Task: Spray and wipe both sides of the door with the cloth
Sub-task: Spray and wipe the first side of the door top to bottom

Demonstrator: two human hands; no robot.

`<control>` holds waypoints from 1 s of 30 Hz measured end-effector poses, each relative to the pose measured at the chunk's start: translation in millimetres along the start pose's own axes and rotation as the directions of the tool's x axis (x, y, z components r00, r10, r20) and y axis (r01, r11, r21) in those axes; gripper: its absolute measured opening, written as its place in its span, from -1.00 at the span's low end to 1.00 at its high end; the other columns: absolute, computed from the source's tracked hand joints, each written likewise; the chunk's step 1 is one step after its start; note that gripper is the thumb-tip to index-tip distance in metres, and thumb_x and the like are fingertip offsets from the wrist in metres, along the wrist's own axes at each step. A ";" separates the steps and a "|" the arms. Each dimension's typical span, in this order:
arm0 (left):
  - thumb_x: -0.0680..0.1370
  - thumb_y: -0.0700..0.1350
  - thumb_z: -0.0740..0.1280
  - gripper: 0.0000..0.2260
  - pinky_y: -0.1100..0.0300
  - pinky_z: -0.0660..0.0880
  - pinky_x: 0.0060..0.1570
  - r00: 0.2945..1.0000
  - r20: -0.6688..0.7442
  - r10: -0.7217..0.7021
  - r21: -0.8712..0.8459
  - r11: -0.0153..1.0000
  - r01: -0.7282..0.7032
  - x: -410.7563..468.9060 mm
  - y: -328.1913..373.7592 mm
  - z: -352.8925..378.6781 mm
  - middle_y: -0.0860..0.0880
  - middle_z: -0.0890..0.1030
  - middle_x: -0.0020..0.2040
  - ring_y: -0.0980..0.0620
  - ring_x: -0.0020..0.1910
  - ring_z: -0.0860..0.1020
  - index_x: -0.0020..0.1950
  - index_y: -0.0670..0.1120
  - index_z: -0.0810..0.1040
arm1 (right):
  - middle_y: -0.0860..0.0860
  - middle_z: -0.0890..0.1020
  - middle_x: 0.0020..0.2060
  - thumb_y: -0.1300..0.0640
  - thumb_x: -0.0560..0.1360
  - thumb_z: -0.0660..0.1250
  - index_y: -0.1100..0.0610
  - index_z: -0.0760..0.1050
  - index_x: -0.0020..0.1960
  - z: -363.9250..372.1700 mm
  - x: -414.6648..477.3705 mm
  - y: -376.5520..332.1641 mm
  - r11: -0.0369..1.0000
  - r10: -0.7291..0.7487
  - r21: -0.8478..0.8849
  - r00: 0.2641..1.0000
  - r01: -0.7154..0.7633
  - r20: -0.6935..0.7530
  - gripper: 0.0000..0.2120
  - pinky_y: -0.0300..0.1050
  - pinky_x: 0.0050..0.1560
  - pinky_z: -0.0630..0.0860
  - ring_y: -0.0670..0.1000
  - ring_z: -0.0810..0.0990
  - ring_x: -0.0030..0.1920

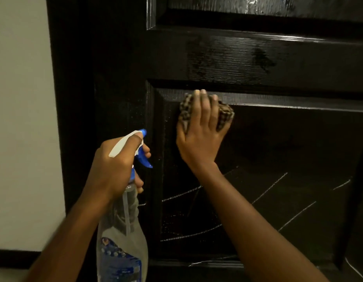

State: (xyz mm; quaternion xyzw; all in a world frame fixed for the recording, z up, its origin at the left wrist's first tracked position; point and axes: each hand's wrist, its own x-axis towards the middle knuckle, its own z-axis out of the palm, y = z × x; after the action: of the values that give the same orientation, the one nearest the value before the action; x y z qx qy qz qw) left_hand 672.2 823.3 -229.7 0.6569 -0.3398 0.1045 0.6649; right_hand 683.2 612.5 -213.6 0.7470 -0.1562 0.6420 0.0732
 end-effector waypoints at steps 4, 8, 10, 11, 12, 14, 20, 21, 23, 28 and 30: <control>0.66 0.06 0.17 -0.63 0.09 0.52 -0.51 0.999 -0.040 0.010 0.035 0.999 -0.009 -1.8 -0.4 -7.2 -0.10 0.69 -0.15 -0.14 -0.57 0.51 -0.08 -0.17 0.62 | 0.03 0.18 0.62 -0.19 0.58 0.12 0.07 0.11 0.64 5.2 6.8 -17.5 0.941 -0.328 -0.066 0.941 0.333 0.079 -0.30 0.41 0.53 -0.13 0.09 0.05 0.63; 0.67 0.06 0.17 -0.63 0.05 0.55 -0.49 0.999 -0.051 0.016 0.036 0.999 -0.015 -3.8 -0.7 -9.8 -0.11 0.68 -0.15 -0.14 -0.57 0.52 -0.07 -0.17 0.61 | 0.02 0.20 0.62 -0.17 0.61 0.17 0.04 0.14 0.64 8.2 -18.2 -3.5 0.777 -0.604 -0.083 0.776 0.624 0.183 -0.33 0.40 0.54 -0.11 0.09 0.08 0.63; 0.67 0.05 0.16 -0.63 0.03 0.56 -0.47 0.998 -0.056 0.006 0.027 1.000 -0.004 -5.1 -2.1 -11.5 -0.12 0.68 -0.14 -0.13 -0.57 0.52 -0.06 -0.17 0.61 | 0.01 0.20 0.62 -0.18 0.62 0.17 0.03 0.15 0.64 8.4 -47.5 15.7 0.696 -0.683 -0.081 0.692 0.714 0.233 -0.34 0.38 0.55 -0.07 0.08 0.10 0.62; 0.67 0.05 0.16 -0.64 0.03 0.56 -0.46 0.998 -0.056 0.001 0.025 1.000 0.000 -5.8 -3.3 -11.9 -0.12 0.68 -0.14 -0.12 -0.56 0.52 -0.06 -0.17 0.61 | 0.00 0.19 0.62 -0.18 0.62 0.16 0.02 0.14 0.64 7.5 -59.8 26.0 0.652 -0.719 -0.078 0.647 0.754 0.254 -0.35 0.37 0.56 -0.07 0.06 0.10 0.62; 0.67 0.05 0.16 -0.64 0.02 0.57 -0.45 0.999 -0.053 -0.003 0.024 1.000 0.004 -6.4 -4.7 -11.7 -0.13 0.68 -0.14 -0.11 -0.57 0.52 -0.05 -0.17 0.61 | -0.01 0.18 0.62 -0.18 0.63 0.14 0.00 0.13 0.64 6.1 -66.7 35.3 0.604 -0.753 -0.074 0.599 0.794 0.273 -0.36 0.35 0.56 -0.07 0.05 0.10 0.62; 0.67 0.05 0.16 -0.64 0.00 0.56 -0.44 0.999 -0.043 -0.009 0.028 1.000 0.010 -7.0 -7.3 -8.9 -0.13 0.68 -0.14 -0.10 -0.58 0.52 -0.06 -0.17 0.61 | -0.03 0.17 0.62 -0.18 0.64 0.11 -0.03 0.10 0.65 2.8 -58.6 46.4 0.541 -0.795 -0.054 0.532 0.839 0.292 -0.37 0.32 0.58 -0.10 0.02 0.08 0.63; 0.67 0.05 0.16 -0.63 0.03 0.56 -0.47 1.000 -0.027 -0.014 0.022 1.000 0.014 -3.8 -13.7 2.8 -0.11 0.68 -0.13 -0.12 -0.56 0.53 -0.07 -0.17 0.61 | 0.01 0.21 0.61 -0.16 0.60 0.12 -0.01 0.15 0.64 -5.3 11.9 14.1 0.880 -0.457 -0.095 0.883 0.466 0.107 -0.36 0.32 0.56 -0.11 0.06 0.11 0.62; 0.67 0.05 0.16 -0.63 0.03 0.56 -0.47 1.000 -0.030 -0.010 0.021 1.000 0.011 -3.6 -14.5 3.9 -0.11 0.68 -0.13 -0.12 -0.56 0.53 -0.06 -0.17 0.61 | 0.02 0.20 0.61 -0.17 0.60 0.11 -0.01 0.14 0.64 -3.2 8.2 8.5 0.906 -0.405 -0.096 0.910 0.412 0.085 -0.35 0.33 0.56 -0.13 0.07 0.09 0.62; 0.67 0.05 0.16 -0.64 0.04 0.56 -0.48 0.999 -0.030 -0.012 0.015 1.000 0.012 -4.7 -15.8 6.3 -0.12 0.68 -0.16 -0.13 -0.56 0.53 -0.07 -0.17 0.61 | 0.04 0.18 0.62 -0.16 0.60 0.13 0.02 0.13 0.64 2.8 -16.3 6.4 0.899 -0.425 -0.076 0.901 0.432 0.092 -0.34 0.35 0.56 -0.14 0.09 0.06 0.63; 0.66 0.05 0.18 -0.66 0.09 0.53 -0.53 1.000 -0.009 -0.024 0.014 1.000 0.024 -10.4 -17.6 15.3 -0.12 0.67 -0.25 -0.14 -0.57 0.52 -0.12 -0.12 0.61 | -0.01 0.20 0.61 -0.14 0.62 0.16 -0.02 0.15 0.64 -1.7 -71.0 65.7 0.636 -0.747 -0.052 0.631 0.770 0.209 -0.38 0.35 0.56 0.01 0.03 0.12 0.62; 0.66 0.05 0.17 -0.65 0.12 0.51 -0.54 1.000 0.016 -0.024 0.008 1.000 0.024 -12.4 -18.9 20.1 -0.10 0.69 -0.18 -0.14 -0.57 0.52 -0.11 -0.14 0.61 | -0.01 0.20 0.61 -0.13 0.59 0.21 -0.03 0.14 0.63 -14.0 -60.4 94.7 0.750 -0.646 -0.047 0.746 0.659 0.162 -0.34 0.35 0.55 -0.02 0.02 0.10 0.62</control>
State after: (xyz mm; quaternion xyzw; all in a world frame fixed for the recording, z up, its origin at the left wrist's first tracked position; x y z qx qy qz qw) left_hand 667.7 805.9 -254.1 0.6644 -0.3370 0.0927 0.6607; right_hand 631.4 536.3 -279.3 0.7915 0.0780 0.5149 0.3199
